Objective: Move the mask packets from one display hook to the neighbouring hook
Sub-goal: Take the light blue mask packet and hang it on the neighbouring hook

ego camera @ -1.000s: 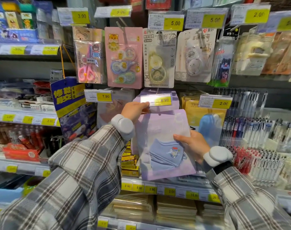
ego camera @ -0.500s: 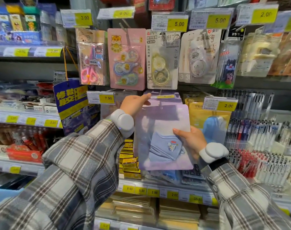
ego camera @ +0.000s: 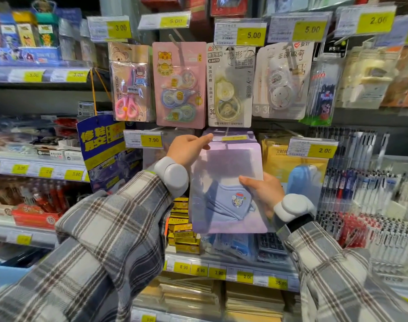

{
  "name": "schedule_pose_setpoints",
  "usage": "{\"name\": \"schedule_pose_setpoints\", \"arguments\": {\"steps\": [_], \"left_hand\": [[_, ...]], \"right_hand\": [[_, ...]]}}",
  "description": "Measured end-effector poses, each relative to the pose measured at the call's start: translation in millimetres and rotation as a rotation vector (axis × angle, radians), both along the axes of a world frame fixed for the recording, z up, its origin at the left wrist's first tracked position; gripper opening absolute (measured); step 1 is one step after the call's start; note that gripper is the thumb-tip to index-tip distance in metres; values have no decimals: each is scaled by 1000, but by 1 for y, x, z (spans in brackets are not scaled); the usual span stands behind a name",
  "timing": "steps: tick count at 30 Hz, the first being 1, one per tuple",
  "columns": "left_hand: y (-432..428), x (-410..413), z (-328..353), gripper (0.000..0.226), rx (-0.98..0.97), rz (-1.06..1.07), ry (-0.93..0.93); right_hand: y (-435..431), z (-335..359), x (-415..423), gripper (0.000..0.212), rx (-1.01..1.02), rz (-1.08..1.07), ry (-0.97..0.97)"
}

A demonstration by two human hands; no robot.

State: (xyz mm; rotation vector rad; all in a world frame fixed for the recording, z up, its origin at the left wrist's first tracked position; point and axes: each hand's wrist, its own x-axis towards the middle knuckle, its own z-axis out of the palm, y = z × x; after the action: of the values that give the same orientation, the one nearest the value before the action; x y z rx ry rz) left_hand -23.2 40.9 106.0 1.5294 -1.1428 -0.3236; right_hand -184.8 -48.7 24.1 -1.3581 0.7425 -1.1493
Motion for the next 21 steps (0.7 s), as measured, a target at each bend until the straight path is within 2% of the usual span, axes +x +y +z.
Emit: {"name": "schedule_pose_setpoints", "arguments": {"steps": [11,16,21], "left_hand": [[-3,0,-5,31,-19,-40,55],[-5,1,-7,27,-26,-51,93],[-9,1,-14,21,8,-79,167]], "right_hand": [[-7,-3,1,17,39,-25,-3],[-8,-2,6,31,52,-63,15],[-6,-4,3,32,26,-58,53]]}}
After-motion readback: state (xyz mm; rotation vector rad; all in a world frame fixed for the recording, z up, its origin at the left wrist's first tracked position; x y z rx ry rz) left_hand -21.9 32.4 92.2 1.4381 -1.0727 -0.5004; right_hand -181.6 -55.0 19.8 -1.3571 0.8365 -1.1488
